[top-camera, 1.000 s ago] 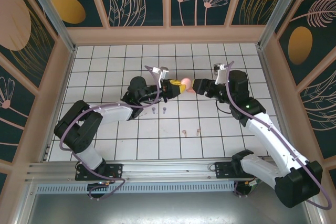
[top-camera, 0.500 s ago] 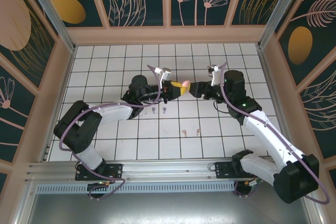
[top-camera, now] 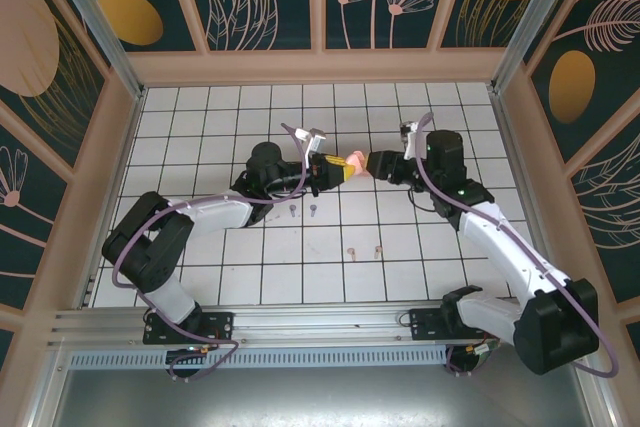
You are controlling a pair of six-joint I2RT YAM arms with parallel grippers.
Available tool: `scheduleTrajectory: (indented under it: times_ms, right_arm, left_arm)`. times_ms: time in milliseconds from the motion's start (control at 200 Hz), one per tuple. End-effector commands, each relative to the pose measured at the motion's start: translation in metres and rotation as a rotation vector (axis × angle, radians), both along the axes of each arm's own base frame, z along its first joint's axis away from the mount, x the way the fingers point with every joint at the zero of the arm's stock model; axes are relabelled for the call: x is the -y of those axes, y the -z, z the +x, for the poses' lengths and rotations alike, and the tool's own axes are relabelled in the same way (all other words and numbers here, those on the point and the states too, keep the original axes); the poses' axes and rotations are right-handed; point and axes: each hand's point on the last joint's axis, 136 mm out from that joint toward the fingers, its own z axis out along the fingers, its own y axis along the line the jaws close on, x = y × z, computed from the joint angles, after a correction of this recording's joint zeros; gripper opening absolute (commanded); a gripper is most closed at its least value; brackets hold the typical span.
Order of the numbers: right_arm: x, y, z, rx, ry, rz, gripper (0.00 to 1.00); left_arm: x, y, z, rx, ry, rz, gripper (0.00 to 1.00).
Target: Insert wireless bluetooth earbuds into charging case
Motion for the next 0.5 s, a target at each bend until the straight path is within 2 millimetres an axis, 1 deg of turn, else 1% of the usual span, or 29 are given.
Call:
scheduleTrajectory:
  times_ms: [0, 55, 170, 220, 340, 415, 495]
  right_arm:
    - [0.022, 0.015, 0.014, -0.036, 0.103, -0.019, 0.52]
    - [0.023, 0.011, 0.011, -0.031, 0.095, -0.003, 0.52]
    - [0.020, -0.009, 0.000, 0.016, 0.059, 0.034, 0.52]
    - [0.016, -0.017, -0.006, 0.038, 0.026, 0.049, 0.53]
    - [0.000, -0.039, -0.028, 0.093, -0.117, 0.108, 0.53]
    - [-0.006, -0.043, -0.034, 0.098, -0.166, 0.125, 0.53]
    - [-0.011, -0.043, -0.035, 0.095, -0.187, 0.126, 0.53]
  left_arm:
    - [-0.003, -0.035, -0.012, 0.101, 0.032, -0.066, 0.00]
    - [-0.004, -0.035, -0.012, 0.102, 0.030, -0.065, 0.00]
    - [-0.004, -0.033, -0.013, 0.101, 0.030, -0.065, 0.00]
    - [-0.004, -0.033, -0.013, 0.101, 0.030, -0.067, 0.00]
    - [-0.003, -0.032, -0.013, 0.097, 0.038, -0.070, 0.00]
    - [-0.002, -0.033, -0.013, 0.098, 0.040, -0.074, 0.00]
    - [-0.002, -0.034, -0.012, 0.098, 0.041, -0.076, 0.00]
